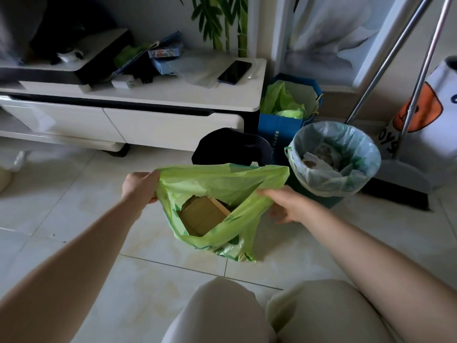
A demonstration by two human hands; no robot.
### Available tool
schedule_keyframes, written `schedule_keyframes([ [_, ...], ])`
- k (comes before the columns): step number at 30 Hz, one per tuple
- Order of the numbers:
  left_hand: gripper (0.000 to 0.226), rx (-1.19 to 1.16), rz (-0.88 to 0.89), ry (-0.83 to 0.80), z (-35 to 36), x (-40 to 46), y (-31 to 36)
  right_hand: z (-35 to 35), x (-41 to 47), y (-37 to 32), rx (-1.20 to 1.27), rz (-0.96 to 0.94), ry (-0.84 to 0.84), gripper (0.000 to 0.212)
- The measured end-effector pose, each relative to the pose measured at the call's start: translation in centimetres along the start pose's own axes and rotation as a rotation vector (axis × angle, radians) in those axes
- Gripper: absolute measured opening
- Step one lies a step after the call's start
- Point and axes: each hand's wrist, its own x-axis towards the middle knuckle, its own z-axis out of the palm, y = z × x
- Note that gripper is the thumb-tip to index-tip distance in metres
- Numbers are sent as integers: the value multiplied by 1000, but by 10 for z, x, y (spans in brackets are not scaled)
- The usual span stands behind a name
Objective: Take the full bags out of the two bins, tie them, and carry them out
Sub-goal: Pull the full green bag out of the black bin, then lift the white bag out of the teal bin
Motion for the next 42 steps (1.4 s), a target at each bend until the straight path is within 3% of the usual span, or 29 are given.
schedule_keyframes([
  [2,25,-5,13,25,-1,0,0,4,0,6,37,1,-34,27],
  [4,29,-4,30,91,-7,2,-1,-2,2,3,53,-52,15,15],
  [11,30,6,-4,240,-40,19,-8,-57,-6,-40,87,-239,221,11],
  [16,30,43,-170,98,-20,20,-15,-59,-5,-37,21,-245,215,4],
  [21,24,-44,-244,11,3,25,-24,-60,4,-23,3,-223,168,17],
  [26,23,343,45,102,13,18,-1,-80,-5,-18,-101,-239,166,17],
  [29,18,389,169,102,25,11,27,-103,-14,-14,-148,-276,209,17],
  [35,10,238,241,-72,94,-14,79,-166,-20,3,-164,-253,275,6],
  [42,18,-65,202,-393,217,-35,92,-225,24,42,10,-103,403,17],
])
